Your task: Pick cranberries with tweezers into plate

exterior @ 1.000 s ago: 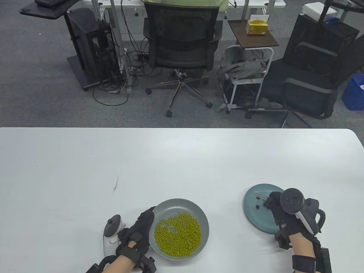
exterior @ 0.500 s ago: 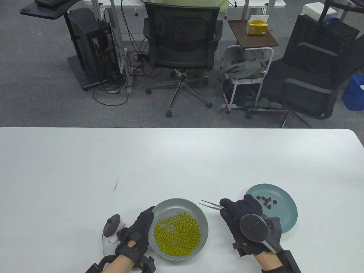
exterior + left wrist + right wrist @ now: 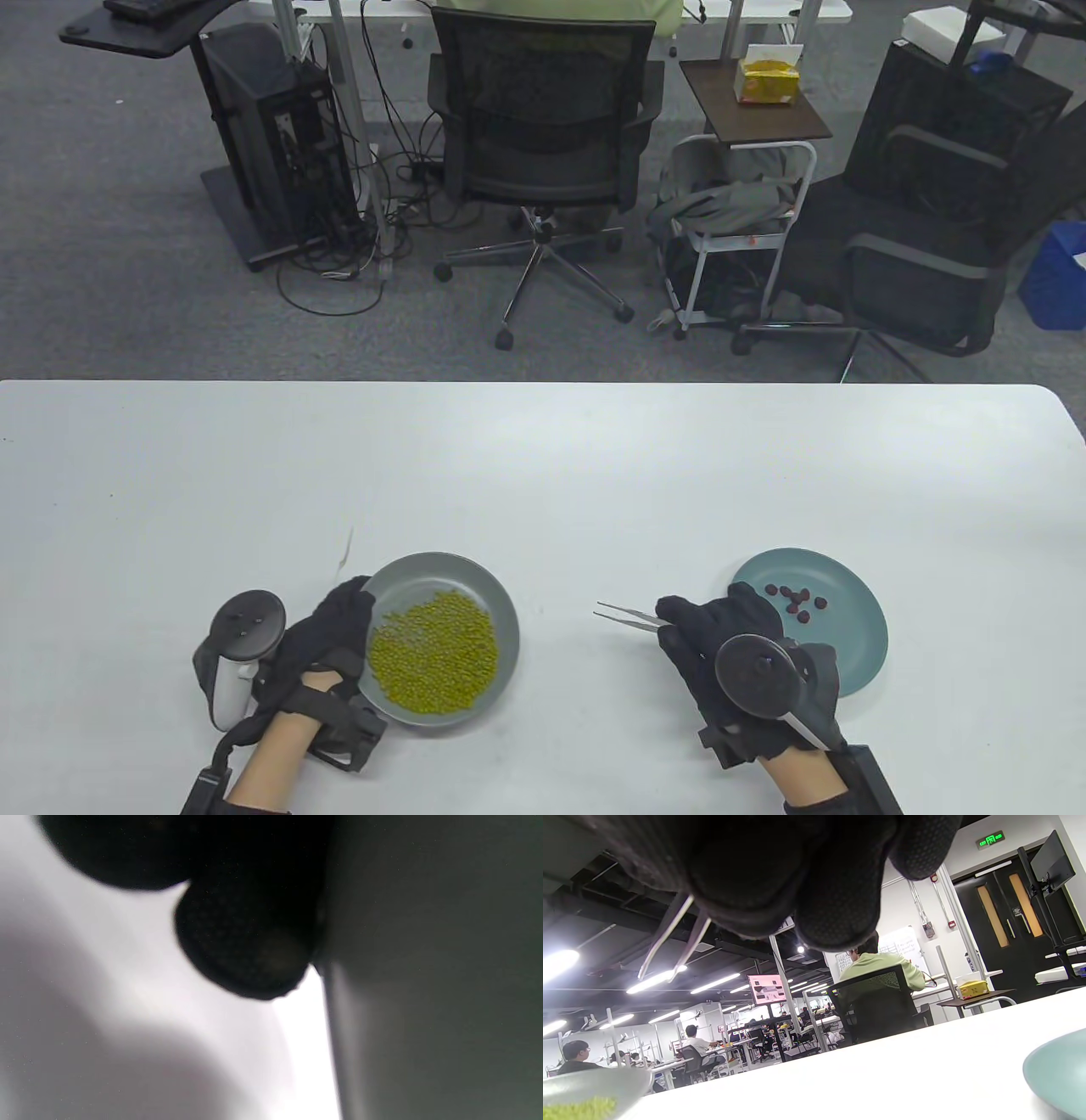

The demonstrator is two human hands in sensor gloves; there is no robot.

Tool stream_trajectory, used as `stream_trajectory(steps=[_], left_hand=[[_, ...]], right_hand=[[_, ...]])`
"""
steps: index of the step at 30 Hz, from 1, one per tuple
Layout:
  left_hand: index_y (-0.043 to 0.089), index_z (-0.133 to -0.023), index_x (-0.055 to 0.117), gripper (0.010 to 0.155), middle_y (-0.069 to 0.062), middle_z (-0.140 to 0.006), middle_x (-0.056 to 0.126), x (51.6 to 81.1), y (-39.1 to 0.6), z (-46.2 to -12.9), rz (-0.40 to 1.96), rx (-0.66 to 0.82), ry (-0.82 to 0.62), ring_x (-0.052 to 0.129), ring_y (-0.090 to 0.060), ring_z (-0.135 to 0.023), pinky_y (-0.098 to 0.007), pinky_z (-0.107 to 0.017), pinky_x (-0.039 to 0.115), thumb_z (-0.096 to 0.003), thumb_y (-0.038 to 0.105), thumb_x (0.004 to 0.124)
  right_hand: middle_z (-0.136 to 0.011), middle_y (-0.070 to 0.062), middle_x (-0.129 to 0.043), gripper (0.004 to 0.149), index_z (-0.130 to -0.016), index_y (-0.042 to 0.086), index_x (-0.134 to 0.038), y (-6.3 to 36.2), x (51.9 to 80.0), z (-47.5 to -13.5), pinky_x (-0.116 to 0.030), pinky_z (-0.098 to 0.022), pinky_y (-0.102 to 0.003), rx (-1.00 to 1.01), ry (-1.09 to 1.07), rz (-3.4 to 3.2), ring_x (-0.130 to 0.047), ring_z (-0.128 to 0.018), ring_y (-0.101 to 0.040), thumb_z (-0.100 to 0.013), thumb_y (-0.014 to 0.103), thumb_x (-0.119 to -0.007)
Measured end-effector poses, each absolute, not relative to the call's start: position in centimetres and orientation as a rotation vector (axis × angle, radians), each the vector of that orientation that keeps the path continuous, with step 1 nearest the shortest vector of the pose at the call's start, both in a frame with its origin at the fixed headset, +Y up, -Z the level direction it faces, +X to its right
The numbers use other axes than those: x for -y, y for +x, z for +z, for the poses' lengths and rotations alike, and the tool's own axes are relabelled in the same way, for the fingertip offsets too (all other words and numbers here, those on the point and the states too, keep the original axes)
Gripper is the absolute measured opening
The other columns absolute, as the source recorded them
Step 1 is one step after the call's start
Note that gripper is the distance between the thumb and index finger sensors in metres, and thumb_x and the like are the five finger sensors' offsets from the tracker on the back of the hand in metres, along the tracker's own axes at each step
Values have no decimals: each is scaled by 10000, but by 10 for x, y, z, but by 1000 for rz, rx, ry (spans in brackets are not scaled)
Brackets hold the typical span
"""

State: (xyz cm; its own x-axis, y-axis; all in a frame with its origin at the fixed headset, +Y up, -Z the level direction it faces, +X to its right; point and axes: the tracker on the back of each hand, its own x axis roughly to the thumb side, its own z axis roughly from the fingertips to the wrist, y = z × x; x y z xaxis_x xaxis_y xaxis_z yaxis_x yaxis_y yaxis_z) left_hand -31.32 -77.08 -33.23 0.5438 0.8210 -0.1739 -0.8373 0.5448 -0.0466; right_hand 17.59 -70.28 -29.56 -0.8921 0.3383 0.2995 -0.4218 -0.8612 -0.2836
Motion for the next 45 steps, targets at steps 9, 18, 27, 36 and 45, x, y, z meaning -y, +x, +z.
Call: stream_trajectory(steps=[9, 18, 27, 36, 45], left_hand=[[242, -971, 671, 524, 23, -527, 1025, 794, -370, -340, 905, -406, -271, 1074, -134, -223, -337, -144, 900, -521, 510, 674], [250, -1013, 587, 549, 9, -765, 865, 780, -372, -337, 483, -518, -279, 989, -151, -426, -366, -281, 863, -517, 466, 680], [309, -1045, 505, 633, -19, -1048, 607, 734, -316, -321, 214, -335, -27, 679, -401, -985, -660, -684, 578, -496, 568, 683], [398, -1081, 291, 783, 55, -1149, 384, 722, -173, -266, 259, 404, 155, 330, -341, -1142, -672, -782, 308, -448, 695, 644], [395, -1071, 158, 851, 63, -1153, 238, 747, -145, -265, 97, 487, 63, 124, -318, -1128, -651, -774, 173, -432, 734, 606]], right_hand=[[-515, 198, -922, 471, -766, 328, -823, 171, 707, -296, -539, -733, -475, 461, 363, 2702, -921, -629, -108, -356, 532, -714], [-513, 194, -926, 470, -761, 324, -831, 167, 708, -296, -537, -736, -475, 429, 439, 2750, -923, -627, -110, -355, 533, -717], [-514, 193, -928, 473, -764, 320, -830, 167, 709, -296, -538, -734, -478, 439, 443, 2743, -924, -626, -111, -357, 530, -715], [-516, 196, -927, 473, -765, 326, -827, 175, 704, -296, -538, -735, -475, 472, 407, 2725, -923, -628, -109, -358, 536, -709], [-516, 197, -927, 475, -765, 328, -826, 173, 706, -296, -547, -730, -471, 463, 413, 2735, -924, -628, -107, -357, 540, -706]])
